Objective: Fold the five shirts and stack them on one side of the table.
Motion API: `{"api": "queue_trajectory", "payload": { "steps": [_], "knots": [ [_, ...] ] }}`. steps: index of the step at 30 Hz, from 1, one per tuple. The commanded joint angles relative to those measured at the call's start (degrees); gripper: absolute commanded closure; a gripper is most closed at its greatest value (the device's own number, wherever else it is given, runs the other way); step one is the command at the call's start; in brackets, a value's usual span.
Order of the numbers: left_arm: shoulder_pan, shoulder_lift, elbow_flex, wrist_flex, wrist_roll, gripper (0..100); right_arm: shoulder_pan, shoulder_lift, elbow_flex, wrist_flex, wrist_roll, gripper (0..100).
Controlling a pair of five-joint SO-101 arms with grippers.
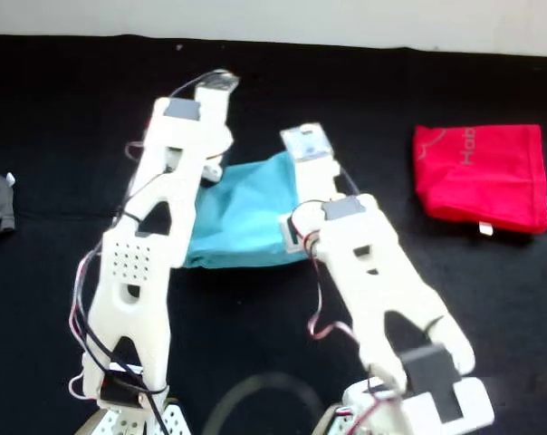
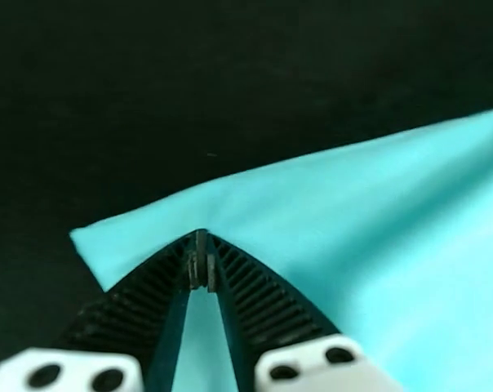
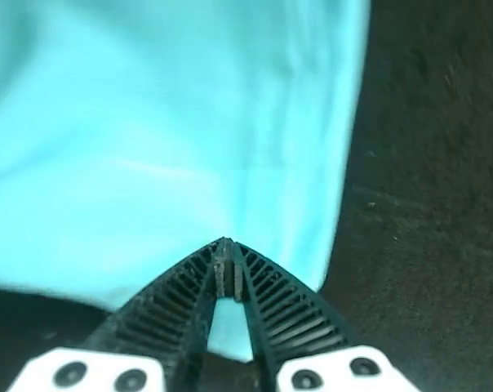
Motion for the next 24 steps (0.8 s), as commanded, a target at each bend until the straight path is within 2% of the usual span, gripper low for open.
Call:
{"api": "queue_trajectory", "payload": {
  "steps": [1, 5, 11, 19, 24],
  "knots": [
    [-4.62, 0.57, -0.31, -0.7, -0.44, 99, 5.49, 2.24, 0.48, -2.51, 0.35, 99.1],
    [-7.25, 1.1, -0.31, -0.53, 1.32, 99, 7.34, 0.57, 1.8, -2.42, 0.62, 99.1],
    [-6.29, -0.4, -0.4, 0.26, 2.9, 99, 6.64, -5.76, 3.91, -1.98, 0.44, 99.1],
    [-3.91, -12.26, -0.31, 10.64, 2.9, 99, 6.9, -23.25, 3.91, 3.3, 0.35, 99.1],
    [-2.59, -20.7, 0.13, 19.25, 2.81, 99, 6.9, -24.66, 1.54, 1.63, 0.35, 99.1]
  ]
}}
